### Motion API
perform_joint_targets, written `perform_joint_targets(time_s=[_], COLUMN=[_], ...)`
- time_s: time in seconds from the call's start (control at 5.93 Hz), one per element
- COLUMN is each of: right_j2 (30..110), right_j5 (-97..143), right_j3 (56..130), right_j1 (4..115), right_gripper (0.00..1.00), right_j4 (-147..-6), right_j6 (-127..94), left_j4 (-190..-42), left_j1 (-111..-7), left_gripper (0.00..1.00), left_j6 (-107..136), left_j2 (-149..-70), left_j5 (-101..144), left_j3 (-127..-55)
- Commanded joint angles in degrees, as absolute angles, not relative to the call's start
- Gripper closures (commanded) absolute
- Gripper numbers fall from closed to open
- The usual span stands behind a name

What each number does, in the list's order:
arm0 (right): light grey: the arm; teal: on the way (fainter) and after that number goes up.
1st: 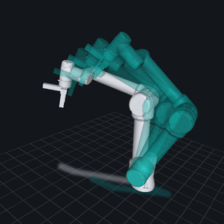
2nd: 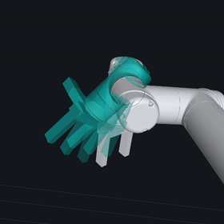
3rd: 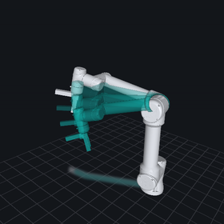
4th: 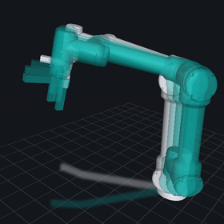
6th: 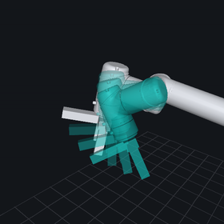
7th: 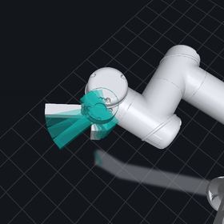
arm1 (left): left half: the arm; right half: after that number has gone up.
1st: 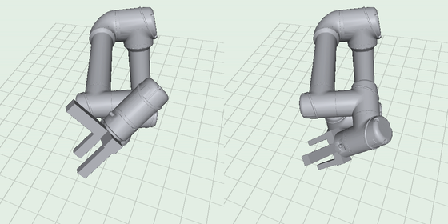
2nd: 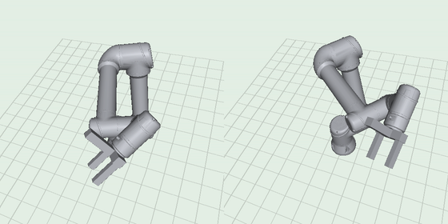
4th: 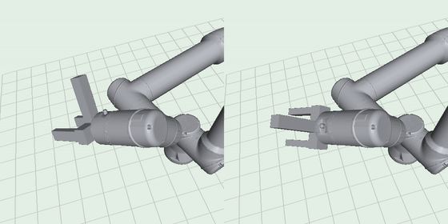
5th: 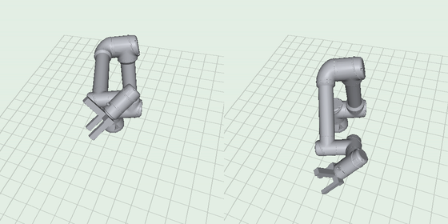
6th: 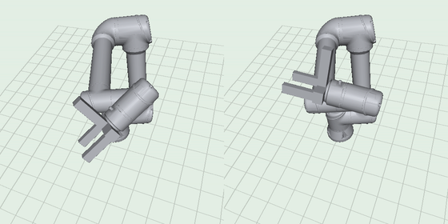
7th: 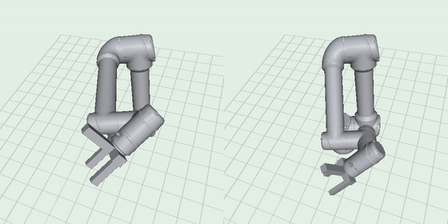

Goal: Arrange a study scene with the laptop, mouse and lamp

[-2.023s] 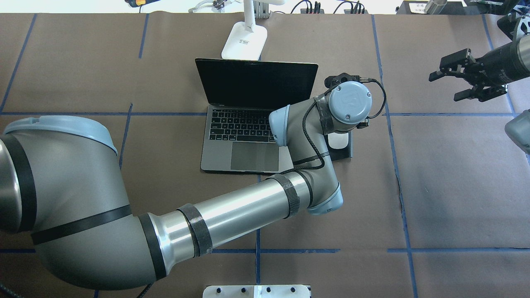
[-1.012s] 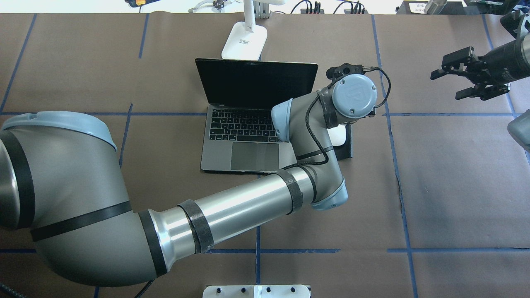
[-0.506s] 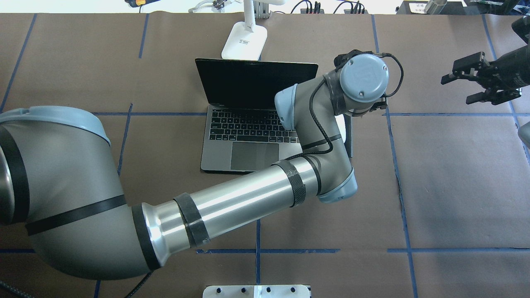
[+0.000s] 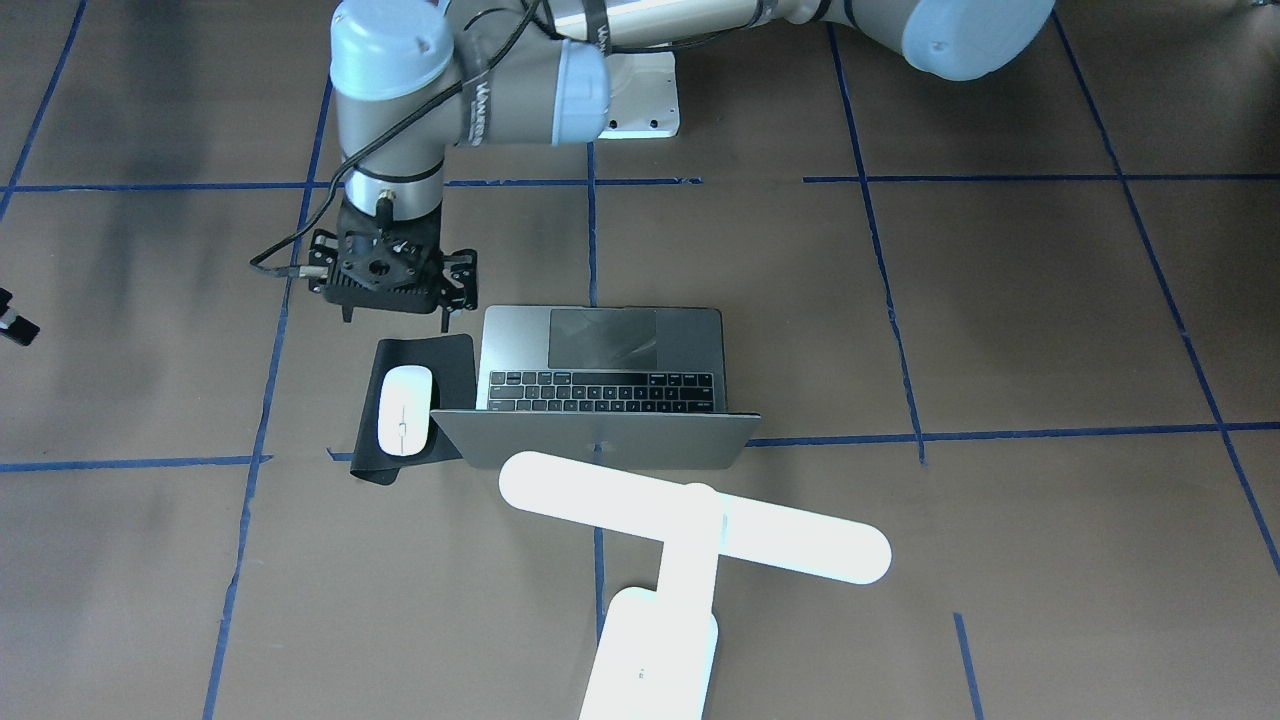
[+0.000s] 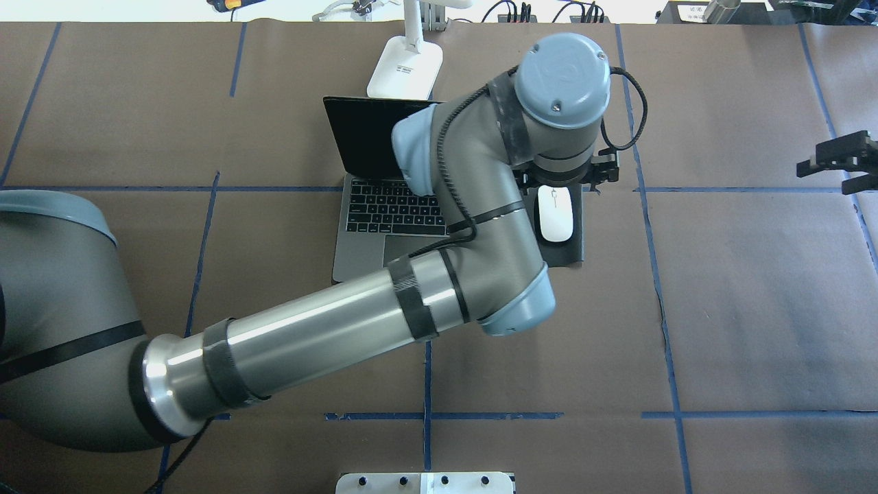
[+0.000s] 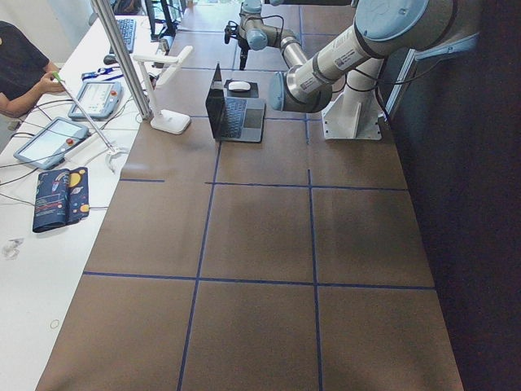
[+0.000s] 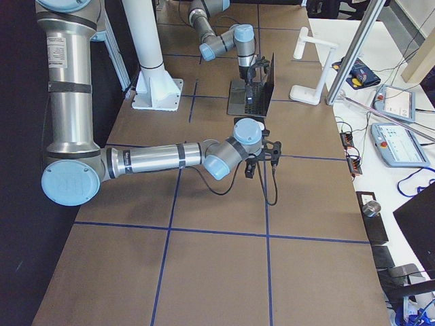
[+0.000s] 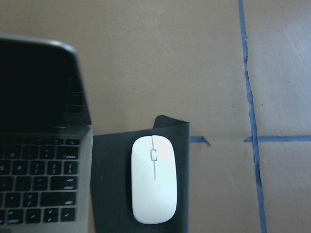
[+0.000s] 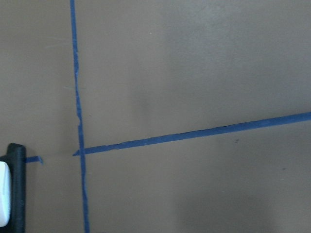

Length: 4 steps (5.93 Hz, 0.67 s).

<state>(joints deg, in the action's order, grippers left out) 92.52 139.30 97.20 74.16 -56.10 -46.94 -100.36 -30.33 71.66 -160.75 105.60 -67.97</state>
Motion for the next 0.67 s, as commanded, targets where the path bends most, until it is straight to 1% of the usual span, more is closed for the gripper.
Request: perform_joint_targets(time_s=[0.0,0.17,0.34,0.51], right_j2=[95.18,94.75,93.61,95.34], right_j5=[135.74,132.05,131.93,132.45], right_j3=[102.52,108.66,109.85,110.04], right_j1=[78.73,83.36,88.02,89.72], right_gripper=[0.00,0.00,0.00,0.00], right_j4=[-73.26,-90.96,-99.67,-99.75], right_j6=[-23.08,-8.32,2.27,3.16], left_j4=[-96.77,-94.59,-92.92,-92.81], left_j1=[-32.86,-34.87,-37.85,-41.80], left_gripper=[0.00,0.00,0.00,0.00], left_j6=[66.48,61.57,55.61,49.02], left_j2=[-150.35,-144.38,-138.40,-131.55], left_j5=[109.31,111.77,114.67,118.18], left_j3=[-81.85,-88.79,-94.34,-98.66])
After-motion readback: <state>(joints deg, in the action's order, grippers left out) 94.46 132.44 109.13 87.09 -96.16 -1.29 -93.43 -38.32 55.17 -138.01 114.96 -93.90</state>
